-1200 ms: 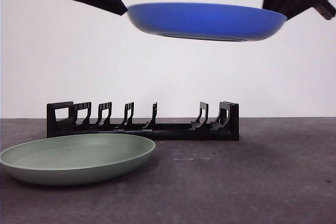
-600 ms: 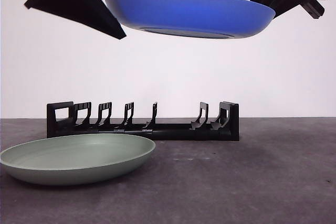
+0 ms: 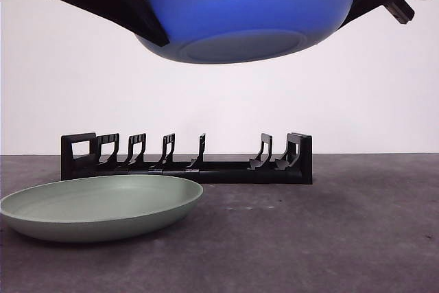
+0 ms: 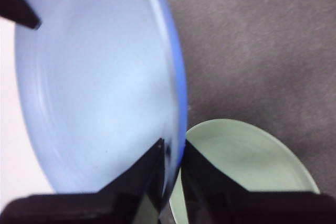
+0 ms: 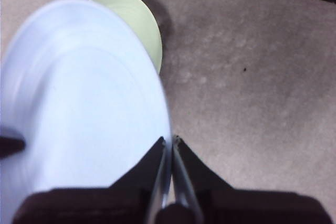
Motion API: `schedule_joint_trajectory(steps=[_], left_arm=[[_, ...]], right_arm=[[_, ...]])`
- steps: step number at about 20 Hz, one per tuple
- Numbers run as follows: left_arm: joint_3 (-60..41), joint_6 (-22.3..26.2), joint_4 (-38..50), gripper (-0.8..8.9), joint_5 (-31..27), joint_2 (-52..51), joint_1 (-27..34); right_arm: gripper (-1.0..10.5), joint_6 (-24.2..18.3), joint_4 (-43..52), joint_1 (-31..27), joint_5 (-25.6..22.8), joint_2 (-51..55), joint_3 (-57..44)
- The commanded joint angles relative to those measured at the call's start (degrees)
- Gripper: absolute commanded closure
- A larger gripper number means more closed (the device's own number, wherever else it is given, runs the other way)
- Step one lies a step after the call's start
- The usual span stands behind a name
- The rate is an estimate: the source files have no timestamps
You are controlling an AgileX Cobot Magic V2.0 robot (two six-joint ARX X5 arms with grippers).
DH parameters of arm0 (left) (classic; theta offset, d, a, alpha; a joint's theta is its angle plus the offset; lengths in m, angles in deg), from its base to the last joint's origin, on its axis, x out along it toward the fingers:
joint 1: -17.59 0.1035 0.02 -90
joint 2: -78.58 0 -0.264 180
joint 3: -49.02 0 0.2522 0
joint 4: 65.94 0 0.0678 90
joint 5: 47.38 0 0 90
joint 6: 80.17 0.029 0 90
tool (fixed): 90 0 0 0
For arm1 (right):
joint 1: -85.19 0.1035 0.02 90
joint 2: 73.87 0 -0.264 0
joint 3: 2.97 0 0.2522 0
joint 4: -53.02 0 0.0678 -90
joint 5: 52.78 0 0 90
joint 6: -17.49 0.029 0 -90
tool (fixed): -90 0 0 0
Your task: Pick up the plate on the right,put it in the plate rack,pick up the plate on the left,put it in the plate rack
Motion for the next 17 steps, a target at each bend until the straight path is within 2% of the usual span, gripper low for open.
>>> schedule_joint_trajectory(steps=[1, 2, 4, 6, 10, 13, 15, 17], left_arm=[[0.07, -4.04, 0.74, 8.22, -0.92, -0.2, 0.22], [0.07, -4.92, 0.72, 8.22, -0.92, -0.2, 0.22], [0.07, -6.8, 0.13, 8.22, -0.94, -0.2, 0.24], [0.07, -9.46, -0.33, 8.22, -0.9, -0.2, 0.24], [0.07, -17.42, -0.15, 8.22, 0.66, -0.2, 0.39], [0.07, -24.68, 1.2, 8.22, 1.64, -0.2, 2.32], [0.07, -30.56, 5.16, 8.22, 5.55, -0.2, 5.55], [0.07, -38.05, 11.43, 8.22, 9.75, -0.2, 10.23]], right_arm=[[9.4, -0.44, 0.77, -0.02, 0.07, -0.28, 0.15], [9.0, -0.44, 1.49, -0.02, 0.07, -0.28, 0.15], [6.7, -0.02, 3.21, -0.02, 0.11, -0.26, 0.17], [5.4, 0.04, 5.05, -0.04, 0.11, -0.13, 0.2], [5.4, 1.88, 12.44, -0.11, 0.04, 2.49, 0.46], [5.4, 5.75, 21.16, -0.17, -1.18, 7.54, 0.81], [5.4, 6.69, 24.59, -0.17, -4.5, 11.61, 0.81], [5.4, 6.64, 23.82, -0.17, -6.56, 14.97, 0.81]])
